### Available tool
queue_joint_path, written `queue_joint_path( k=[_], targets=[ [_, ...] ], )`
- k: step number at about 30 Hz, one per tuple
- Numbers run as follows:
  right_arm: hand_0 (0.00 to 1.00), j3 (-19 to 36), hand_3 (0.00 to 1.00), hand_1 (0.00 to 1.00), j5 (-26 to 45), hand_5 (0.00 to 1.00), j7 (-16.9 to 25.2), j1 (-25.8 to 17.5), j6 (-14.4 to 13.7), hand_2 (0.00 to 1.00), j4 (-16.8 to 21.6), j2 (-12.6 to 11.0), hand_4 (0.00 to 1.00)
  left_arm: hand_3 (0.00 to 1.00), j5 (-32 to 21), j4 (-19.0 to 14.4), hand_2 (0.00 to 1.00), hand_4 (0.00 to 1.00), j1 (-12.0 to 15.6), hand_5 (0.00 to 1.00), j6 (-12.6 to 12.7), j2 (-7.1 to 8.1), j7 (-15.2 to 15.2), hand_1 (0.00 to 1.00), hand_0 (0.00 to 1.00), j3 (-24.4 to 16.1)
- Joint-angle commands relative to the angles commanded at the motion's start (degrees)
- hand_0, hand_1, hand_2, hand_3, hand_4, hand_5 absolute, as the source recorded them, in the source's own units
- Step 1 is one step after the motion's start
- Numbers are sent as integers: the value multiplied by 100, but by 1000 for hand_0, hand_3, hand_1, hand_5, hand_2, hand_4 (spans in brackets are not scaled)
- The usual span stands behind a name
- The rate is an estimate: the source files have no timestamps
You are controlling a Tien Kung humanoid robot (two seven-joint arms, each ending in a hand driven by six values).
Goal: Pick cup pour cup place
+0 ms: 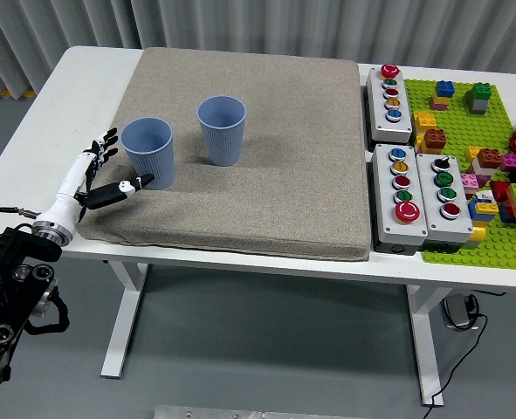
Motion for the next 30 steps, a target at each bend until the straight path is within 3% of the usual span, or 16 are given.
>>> queue_joint_path(
  k=[30],
  targets=[
    [701,-63,649,710,81,351,18,9,-10,693,-13,-6,147,998,-95,488,998,987,-439,327,12,13,-2,918,937,338]
  ],
)
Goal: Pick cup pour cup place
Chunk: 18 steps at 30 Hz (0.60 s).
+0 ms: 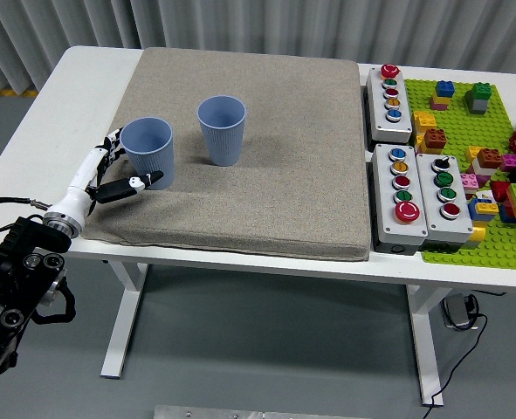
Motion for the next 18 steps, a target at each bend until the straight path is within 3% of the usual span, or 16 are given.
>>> queue_joint_path(
  k=[18],
  targets=[
    [701,5,649,710,18,343,-3,50,-11,693,1,-7,138,998,-12,261,998,988,-276,336,0,-24,-6,915,934,168]
  ],
)
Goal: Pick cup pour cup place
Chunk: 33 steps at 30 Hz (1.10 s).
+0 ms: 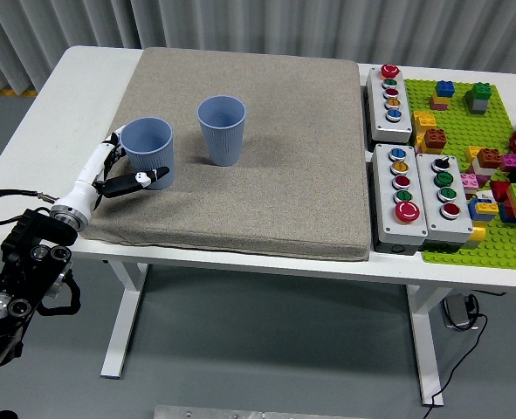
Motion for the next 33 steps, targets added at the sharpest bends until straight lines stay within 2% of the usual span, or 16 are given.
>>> queue_joint_path(
  k=[17,27,28,33],
  targets=[
    [701,8,649,710,-1,343,-1,18,-1,693,0,-2,136,998,-28,184,998,987,-182,337,-6,-8,-1,901,923,79],
    [701,25,648,710,-43,345,-7,-2,7,693,4,1,135,998,-94,270,998,987,-238,336,75,-56,-50,896,917,125],
    [700,26,648,710,-52,345,-9,-4,9,693,5,1,135,998,-98,277,998,994,-241,320,77,-58,-51,848,882,130],
    [700,39,648,710,-78,345,-14,-6,14,693,8,1,135,998,-133,243,998,994,-237,320,114,-68,-74,848,882,143]
  ],
)
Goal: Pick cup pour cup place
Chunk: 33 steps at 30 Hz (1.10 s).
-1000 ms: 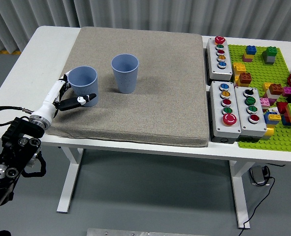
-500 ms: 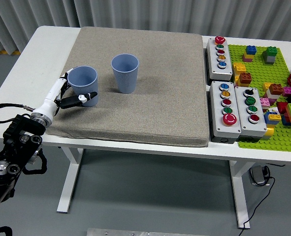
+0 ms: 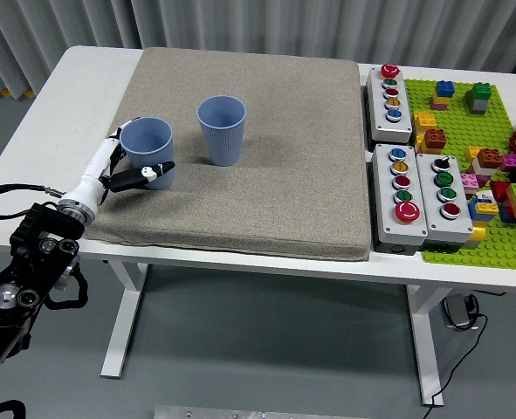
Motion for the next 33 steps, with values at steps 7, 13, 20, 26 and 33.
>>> queue_joint_path(
  k=[7,13,20,26,33],
  targets=[
    [700,3,648,710,-12,346,0,-1,6,693,0,0,135,903,-24,-13,913,983,-5,300,138,-27,-64,719,676,29],
    [700,13,648,710,-28,345,4,-3,9,693,-2,-1,135,789,-10,3,805,977,3,292,221,-54,-92,644,610,51],
    [700,14,648,710,-35,345,-2,13,9,692,-1,1,134,710,-78,27,706,975,-5,286,367,-56,-155,582,540,79],
    [700,12,649,710,-28,346,-3,28,12,693,0,-1,134,646,-192,47,620,946,-8,225,587,-68,-266,543,492,134],
    [700,16,649,710,-30,344,-7,36,13,693,2,-2,133,629,-295,47,603,940,3,197,701,-101,-341,527,467,173]
  ],
)
